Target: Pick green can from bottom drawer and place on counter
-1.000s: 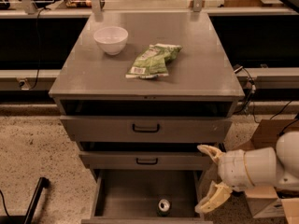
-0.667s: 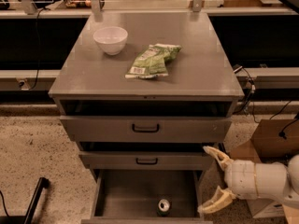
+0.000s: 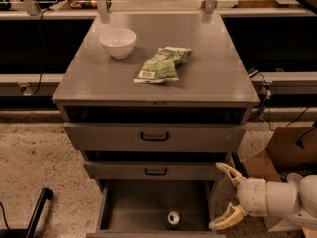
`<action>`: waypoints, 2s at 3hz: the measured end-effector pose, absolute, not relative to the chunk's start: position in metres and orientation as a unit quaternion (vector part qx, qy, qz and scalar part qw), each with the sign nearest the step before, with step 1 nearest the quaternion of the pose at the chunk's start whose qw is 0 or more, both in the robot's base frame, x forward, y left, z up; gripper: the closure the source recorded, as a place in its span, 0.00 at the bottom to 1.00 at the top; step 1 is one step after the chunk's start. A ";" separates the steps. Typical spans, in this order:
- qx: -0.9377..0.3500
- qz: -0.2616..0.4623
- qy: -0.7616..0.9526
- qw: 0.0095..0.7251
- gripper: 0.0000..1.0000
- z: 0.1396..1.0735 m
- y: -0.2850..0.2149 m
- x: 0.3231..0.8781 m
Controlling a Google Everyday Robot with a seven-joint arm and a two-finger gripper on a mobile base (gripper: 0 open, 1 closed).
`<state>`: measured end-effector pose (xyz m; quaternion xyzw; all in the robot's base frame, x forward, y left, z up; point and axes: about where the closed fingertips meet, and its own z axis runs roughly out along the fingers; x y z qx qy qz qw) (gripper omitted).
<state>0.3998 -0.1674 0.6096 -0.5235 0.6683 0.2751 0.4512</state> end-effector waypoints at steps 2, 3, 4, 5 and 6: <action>-0.533 0.247 0.657 0.472 0.00 0.473 -0.175 0.416; -0.526 0.264 0.653 0.476 0.00 0.455 -0.163 0.409; -0.527 0.264 0.653 0.476 0.00 0.456 -0.163 0.410; -0.530 0.279 0.644 0.477 0.00 0.419 -0.157 0.422; -0.535 0.282 0.631 0.486 0.00 0.344 -0.153 0.446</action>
Offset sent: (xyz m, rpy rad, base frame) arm 0.0200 -0.0140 -0.2389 -0.0174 -0.1445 0.0026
